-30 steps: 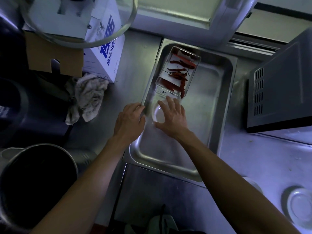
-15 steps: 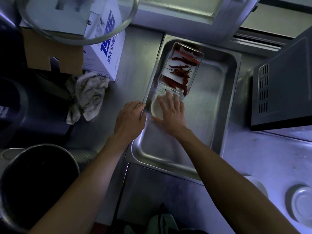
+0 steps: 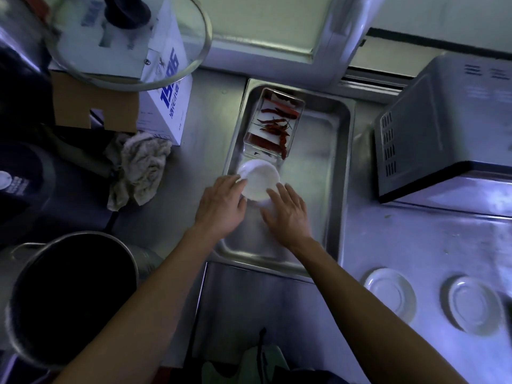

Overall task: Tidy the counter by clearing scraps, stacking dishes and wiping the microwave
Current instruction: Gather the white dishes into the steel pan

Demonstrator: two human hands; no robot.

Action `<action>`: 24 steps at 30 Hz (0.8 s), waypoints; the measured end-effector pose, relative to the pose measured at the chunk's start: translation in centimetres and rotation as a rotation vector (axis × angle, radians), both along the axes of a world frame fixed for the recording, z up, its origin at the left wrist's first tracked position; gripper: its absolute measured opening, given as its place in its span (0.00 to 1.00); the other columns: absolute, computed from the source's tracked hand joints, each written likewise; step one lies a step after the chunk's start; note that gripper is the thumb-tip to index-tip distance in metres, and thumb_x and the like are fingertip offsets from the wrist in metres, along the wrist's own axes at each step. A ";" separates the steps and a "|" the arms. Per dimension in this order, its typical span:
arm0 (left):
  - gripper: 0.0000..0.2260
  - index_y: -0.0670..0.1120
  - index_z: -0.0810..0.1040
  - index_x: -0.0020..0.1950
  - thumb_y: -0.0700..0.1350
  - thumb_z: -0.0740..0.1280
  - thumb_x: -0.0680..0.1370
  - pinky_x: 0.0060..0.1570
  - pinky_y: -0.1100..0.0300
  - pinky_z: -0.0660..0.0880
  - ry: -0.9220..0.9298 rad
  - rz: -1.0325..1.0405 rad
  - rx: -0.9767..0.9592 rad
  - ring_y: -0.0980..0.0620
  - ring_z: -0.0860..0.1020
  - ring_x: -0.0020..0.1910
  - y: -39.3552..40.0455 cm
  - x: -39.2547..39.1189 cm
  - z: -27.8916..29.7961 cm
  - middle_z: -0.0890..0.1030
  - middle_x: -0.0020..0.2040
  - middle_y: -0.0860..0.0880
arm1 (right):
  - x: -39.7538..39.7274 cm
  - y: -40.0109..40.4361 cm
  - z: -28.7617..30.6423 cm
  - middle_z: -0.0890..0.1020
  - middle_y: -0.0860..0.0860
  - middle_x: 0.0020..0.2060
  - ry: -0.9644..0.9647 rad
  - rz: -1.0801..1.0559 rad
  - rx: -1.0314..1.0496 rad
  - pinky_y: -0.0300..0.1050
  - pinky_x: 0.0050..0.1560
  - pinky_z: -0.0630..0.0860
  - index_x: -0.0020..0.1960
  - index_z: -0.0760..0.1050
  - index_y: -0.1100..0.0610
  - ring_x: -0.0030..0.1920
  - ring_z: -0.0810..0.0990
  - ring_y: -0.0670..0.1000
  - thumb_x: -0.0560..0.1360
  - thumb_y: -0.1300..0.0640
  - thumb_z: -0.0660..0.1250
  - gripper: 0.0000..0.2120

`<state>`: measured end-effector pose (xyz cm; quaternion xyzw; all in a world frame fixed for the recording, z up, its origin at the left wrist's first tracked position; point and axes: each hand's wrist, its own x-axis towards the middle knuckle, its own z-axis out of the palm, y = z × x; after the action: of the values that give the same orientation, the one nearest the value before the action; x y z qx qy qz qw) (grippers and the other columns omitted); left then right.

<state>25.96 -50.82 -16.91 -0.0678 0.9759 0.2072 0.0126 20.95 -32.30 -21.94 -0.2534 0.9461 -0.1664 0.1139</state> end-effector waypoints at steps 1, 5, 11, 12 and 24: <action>0.19 0.44 0.75 0.68 0.44 0.67 0.77 0.58 0.43 0.74 -0.008 -0.027 -0.016 0.43 0.72 0.67 0.5 0.1 0.2 0.75 0.67 0.45 | 0.3 0.8 0.5 0.66 0.56 0.76 0.001 -0.017 0.007 0.59 0.74 0.61 0.74 0.67 0.53 0.78 0.60 0.58 0.79 0.45 0.63 0.25; 0.18 0.44 0.76 0.67 0.45 0.66 0.78 0.57 0.44 0.76 -0.013 -0.156 -0.042 0.43 0.74 0.65 2.7 0.3 0.8 0.77 0.67 0.45 | 1.5 4.0 2.6 0.70 0.54 0.74 0.007 -0.126 0.028 0.55 0.73 0.63 0.73 0.69 0.52 0.75 0.65 0.56 0.80 0.45 0.62 0.23; 0.19 0.46 0.72 0.70 0.47 0.64 0.80 0.59 0.43 0.74 -0.027 -0.318 0.018 0.46 0.69 0.70 7.4 0.2 1.0 0.74 0.70 0.48 | 5.2 9.7 5.1 0.78 0.54 0.65 0.032 -0.347 -0.041 0.53 0.62 0.70 0.66 0.76 0.55 0.67 0.73 0.58 0.79 0.51 0.66 0.18; 0.19 0.46 0.72 0.70 0.47 0.64 0.80 0.59 0.44 0.74 -0.021 -0.354 0.015 0.46 0.69 0.70 8.3 0.2 1.1 0.74 0.70 0.48 | 6.0 10.8 5.3 0.79 0.53 0.61 0.036 -0.376 -0.045 0.52 0.58 0.71 0.64 0.77 0.56 0.64 0.75 0.58 0.78 0.53 0.66 0.16; 0.21 0.47 0.71 0.73 0.49 0.63 0.81 0.66 0.50 0.69 -0.017 -0.681 -0.003 0.47 0.69 0.71 24.2 2.9 2.0 0.72 0.72 0.49 | 15.7 26.2 6.3 0.77 0.51 0.67 -0.025 -0.762 -0.094 0.52 0.66 0.68 0.66 0.77 0.54 0.69 0.72 0.55 0.79 0.53 0.66 0.16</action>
<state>28.83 -26.58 -14.91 0.2602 0.9427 0.1891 0.0889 36.69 -6.12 -15.60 0.1135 0.9624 -0.2430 0.0437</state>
